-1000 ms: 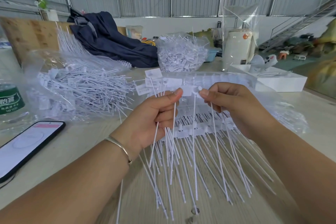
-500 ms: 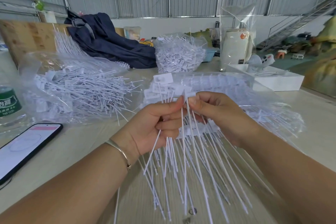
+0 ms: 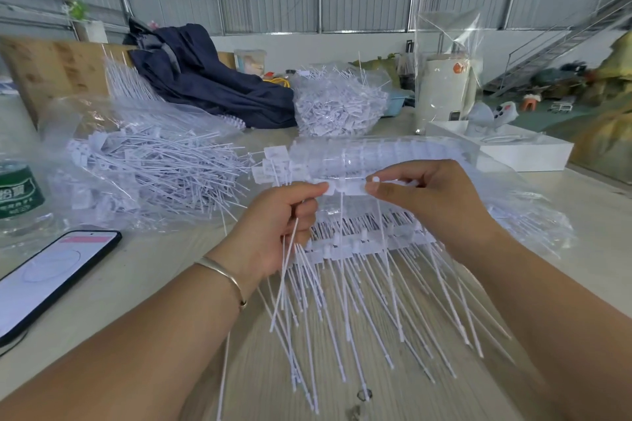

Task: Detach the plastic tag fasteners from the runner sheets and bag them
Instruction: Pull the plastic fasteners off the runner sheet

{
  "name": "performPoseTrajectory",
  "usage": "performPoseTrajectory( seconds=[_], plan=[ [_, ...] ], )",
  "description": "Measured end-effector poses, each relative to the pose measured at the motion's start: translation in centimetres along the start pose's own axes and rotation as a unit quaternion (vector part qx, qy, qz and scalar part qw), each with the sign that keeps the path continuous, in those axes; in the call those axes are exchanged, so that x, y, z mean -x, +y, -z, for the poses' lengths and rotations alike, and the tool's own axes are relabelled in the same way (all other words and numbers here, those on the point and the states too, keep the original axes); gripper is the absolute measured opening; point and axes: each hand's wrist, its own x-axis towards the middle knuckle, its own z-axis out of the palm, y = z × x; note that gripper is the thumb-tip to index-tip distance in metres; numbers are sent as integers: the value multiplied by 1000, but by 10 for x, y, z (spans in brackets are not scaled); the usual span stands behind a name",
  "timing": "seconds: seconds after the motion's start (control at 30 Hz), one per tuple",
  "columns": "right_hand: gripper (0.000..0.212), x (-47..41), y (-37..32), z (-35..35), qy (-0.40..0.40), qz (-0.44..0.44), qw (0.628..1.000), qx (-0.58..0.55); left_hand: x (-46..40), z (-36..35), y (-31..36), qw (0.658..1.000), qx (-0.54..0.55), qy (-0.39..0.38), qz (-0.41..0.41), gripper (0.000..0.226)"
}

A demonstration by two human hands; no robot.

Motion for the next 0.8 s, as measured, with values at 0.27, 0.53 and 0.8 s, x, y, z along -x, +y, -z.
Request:
performPoseTrajectory(
  seconds=[0.27,0.53,0.8],
  plan=[
    [5,1,-3,2,-45,-24,999,13,4,-6,-1,990,-117,58,-55,41],
    [9,6,-5,-3,-52,-23,992,113,7,-14,-6,888,-386,140,-208,30],
    [10,3,-3,1,-21,54,993,106,6,-11,-2,976,-188,67,-84,26]
  ],
)
